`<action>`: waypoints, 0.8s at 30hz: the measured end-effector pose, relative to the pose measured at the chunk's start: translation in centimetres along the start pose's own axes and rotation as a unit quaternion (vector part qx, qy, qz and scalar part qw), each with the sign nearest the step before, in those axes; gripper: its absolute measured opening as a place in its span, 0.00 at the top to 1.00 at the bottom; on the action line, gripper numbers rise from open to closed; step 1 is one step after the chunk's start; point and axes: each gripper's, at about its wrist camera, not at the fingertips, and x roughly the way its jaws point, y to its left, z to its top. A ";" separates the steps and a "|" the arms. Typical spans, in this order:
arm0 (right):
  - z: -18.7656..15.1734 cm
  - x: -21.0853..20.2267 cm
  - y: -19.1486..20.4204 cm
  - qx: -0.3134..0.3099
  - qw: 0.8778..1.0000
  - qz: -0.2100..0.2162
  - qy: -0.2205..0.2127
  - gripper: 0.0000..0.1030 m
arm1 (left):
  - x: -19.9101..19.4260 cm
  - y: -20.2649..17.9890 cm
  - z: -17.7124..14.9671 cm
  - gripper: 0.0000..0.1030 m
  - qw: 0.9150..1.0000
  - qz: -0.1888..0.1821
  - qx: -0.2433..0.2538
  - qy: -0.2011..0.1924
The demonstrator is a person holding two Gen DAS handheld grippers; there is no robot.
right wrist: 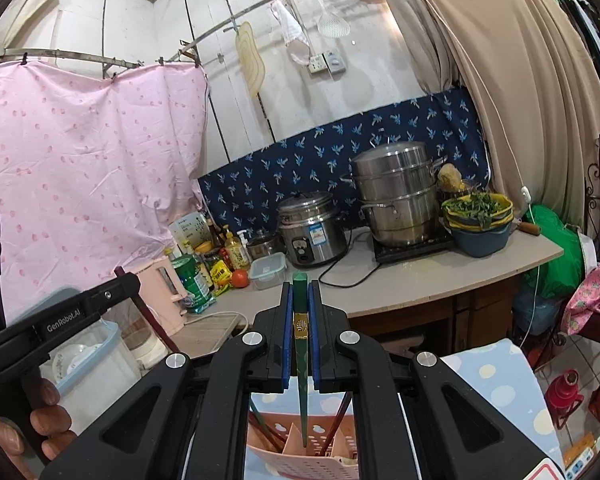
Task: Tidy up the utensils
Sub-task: 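Lift both chopsticks, carry them to the pink holder and lower them in, then open both tools to release the chopsticks into the holder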
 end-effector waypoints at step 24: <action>-7.3 6.4 -1.6 -0.005 0.995 -0.023 0.100 0.88 | 7.5 1.8 -7.0 0.90 0.997 0.010 -0.011 0.082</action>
